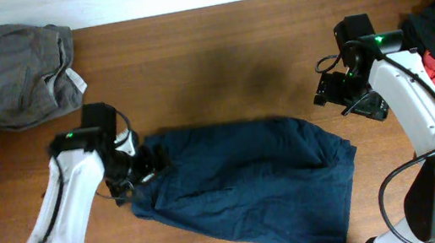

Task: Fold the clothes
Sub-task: 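Reach the left gripper to the trousers' left edge and grasp it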

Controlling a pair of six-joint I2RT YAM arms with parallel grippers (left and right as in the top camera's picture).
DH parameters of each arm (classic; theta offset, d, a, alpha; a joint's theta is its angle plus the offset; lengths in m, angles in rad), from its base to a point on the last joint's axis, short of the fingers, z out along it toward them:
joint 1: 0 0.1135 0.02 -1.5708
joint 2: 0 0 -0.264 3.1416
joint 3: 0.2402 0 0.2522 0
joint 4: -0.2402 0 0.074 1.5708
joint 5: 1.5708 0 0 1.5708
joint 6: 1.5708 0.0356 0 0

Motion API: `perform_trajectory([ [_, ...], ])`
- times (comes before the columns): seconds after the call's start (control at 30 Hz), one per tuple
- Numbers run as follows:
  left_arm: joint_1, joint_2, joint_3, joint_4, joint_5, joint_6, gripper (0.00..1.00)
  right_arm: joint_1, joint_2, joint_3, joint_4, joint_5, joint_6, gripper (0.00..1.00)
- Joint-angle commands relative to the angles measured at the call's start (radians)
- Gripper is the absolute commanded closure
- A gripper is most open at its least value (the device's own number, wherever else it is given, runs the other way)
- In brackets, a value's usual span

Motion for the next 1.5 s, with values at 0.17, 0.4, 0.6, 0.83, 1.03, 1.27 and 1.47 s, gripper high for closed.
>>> perform_trajectory([
  [0.17, 0.009, 0.146, 0.011, -0.032, 0.043, 0.029, 0.01, -0.005, -0.011, 0.004, 0.0, 0.006, -0.011, 0.01],
  [0.4, 0.01, 0.151, 0.011, 0.007, -0.115, 0.053, 0.01, -0.005, -0.011, 0.004, 0.0, 0.006, -0.011, 0.01],
  [0.6, 0.008, 0.167, 0.011, 0.017, -0.066, 0.154, 0.01, -0.005, -0.011, 0.004, 0.0, 0.006, -0.01, 0.01],
  [0.83, 0.001, 0.212, 0.011, 0.021, -0.064, 0.173, 0.01, -0.005, -0.011, 0.004, 0.001, 0.006, -0.01, 0.02],
  [1.03, 0.001, 0.282, 0.011, 0.053, -0.064, 0.192, 0.01, -0.005, -0.011, 0.004, 0.004, 0.006, -0.011, 0.01],
  [1.27, -0.026, 0.29, 0.011, 0.082, -0.064, 0.195, 0.01, -0.005, -0.011, 0.004, 0.006, 0.006, -0.011, 0.01],
  [1.47, -0.09, 0.29, 0.013, 0.072, -0.063, 0.194, 0.01, -0.005, -0.011, 0.004, 0.012, 0.006, -0.011, 0.01],
])
